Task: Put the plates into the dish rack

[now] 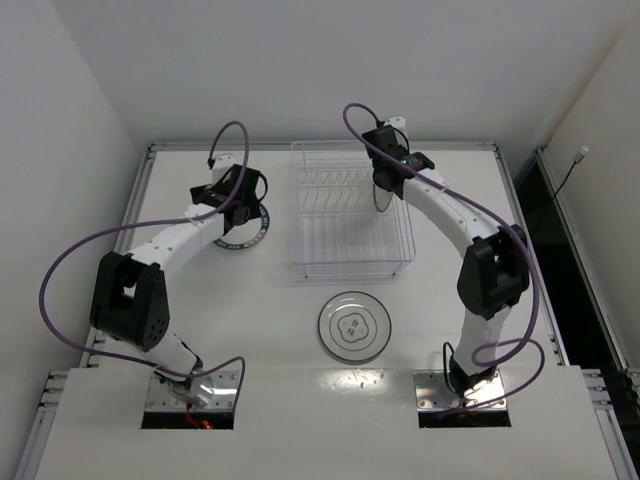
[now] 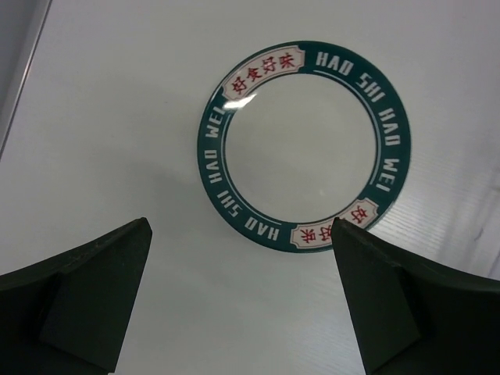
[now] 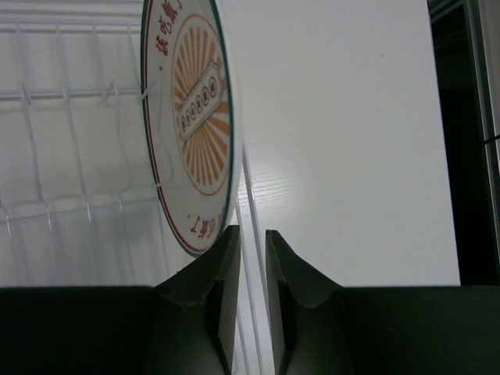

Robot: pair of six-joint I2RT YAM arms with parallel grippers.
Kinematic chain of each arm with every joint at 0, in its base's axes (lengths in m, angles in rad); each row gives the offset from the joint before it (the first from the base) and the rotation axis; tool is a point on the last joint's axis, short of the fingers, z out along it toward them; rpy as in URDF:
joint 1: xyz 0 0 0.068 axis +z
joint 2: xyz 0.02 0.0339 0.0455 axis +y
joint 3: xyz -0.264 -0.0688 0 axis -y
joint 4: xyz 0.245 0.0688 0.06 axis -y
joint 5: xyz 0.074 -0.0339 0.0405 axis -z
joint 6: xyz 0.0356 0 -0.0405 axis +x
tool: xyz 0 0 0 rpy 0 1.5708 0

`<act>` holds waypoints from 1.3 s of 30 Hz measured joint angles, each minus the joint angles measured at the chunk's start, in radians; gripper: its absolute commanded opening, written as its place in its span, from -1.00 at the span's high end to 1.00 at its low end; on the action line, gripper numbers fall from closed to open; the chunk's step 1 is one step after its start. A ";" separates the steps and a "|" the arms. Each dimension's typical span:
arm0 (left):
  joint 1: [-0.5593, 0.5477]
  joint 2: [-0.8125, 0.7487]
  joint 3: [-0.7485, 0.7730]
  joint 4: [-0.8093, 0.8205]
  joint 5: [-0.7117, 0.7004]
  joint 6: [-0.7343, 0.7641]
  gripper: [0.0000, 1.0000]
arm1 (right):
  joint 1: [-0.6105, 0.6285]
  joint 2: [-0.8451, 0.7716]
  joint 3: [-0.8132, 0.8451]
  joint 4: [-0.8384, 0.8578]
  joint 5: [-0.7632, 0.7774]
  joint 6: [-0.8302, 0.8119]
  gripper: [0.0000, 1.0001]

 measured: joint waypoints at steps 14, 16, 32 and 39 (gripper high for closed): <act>0.402 0.087 0.011 -0.047 0.302 -0.189 -0.99 | -0.001 -0.376 -0.145 0.012 -0.378 -0.003 -0.25; 0.472 0.098 0.005 -0.039 0.377 -0.192 -0.99 | -0.001 -0.416 -0.145 0.022 -0.478 -0.010 -0.28; 0.665 0.269 -0.069 0.135 0.898 -0.203 -0.87 | -0.001 -0.533 -0.287 0.033 -0.799 -0.050 -0.52; 0.666 0.368 -0.059 0.294 1.191 -0.238 -0.26 | -0.001 -0.569 -0.287 0.029 -0.801 -0.057 -0.58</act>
